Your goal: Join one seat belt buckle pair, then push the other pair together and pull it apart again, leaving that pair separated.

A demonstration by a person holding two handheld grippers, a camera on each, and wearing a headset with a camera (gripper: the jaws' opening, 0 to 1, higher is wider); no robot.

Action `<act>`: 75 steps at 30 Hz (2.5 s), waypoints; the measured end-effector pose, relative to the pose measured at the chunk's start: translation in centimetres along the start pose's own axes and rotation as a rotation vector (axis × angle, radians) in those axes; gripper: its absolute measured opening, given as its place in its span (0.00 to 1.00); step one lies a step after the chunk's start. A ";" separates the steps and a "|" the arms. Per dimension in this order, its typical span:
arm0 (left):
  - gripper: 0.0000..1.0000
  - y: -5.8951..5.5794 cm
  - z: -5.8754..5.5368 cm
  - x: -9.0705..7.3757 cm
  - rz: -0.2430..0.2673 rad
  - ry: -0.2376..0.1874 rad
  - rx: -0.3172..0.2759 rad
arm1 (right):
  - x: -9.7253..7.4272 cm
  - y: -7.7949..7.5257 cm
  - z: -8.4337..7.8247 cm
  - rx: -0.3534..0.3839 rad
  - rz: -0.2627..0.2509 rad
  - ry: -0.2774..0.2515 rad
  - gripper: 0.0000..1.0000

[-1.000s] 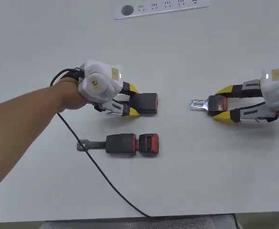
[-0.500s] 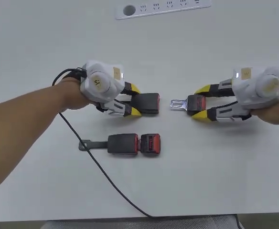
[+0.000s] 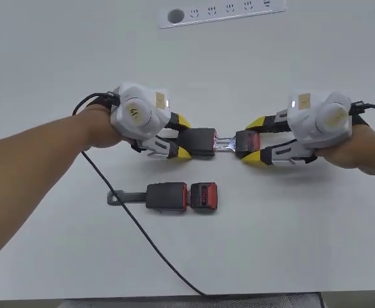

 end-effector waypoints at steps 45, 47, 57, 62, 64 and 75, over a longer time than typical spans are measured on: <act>0.33 0.1 0.6 0.3 -0.014 0.069 0.055 | 2.7 -0.6 3.7 0.036 0.031 0.138 0.35; 0.33 0.1 0.6 0.3 -0.018 0.073 0.060 | 2.7 -0.6 3.8 0.029 0.034 0.148 0.35; 0.34 0.2 0.6 0.3 -0.021 0.073 0.060 | 2.8 -0.7 3.9 0.012 0.039 0.168 0.35; 0.34 0.2 0.6 0.3 -0.019 0.073 0.058 | 2.9 -0.8 3.8 0.014 0.038 0.167 0.35; 0.34 0.1 0.7 0.3 -0.019 0.074 0.058 | 2.9 -0.8 3.8 0.015 0.038 0.166 0.35; 0.34 0.0 0.7 0.2 -0.019 0.073 0.056 | 2.9 -0.8 3.7 0.011 0.031 0.160 0.36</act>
Point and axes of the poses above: the centre of the closed fingertips' face, and the gripper's own axes: x roughly forward along the fingers, y roughly to its left, z roughly out of its top, the point moved 10 cm from there along -x, roughly backward along the fingers, and after that the axes turned 9 degrees about -x, right-handed, at the moved point
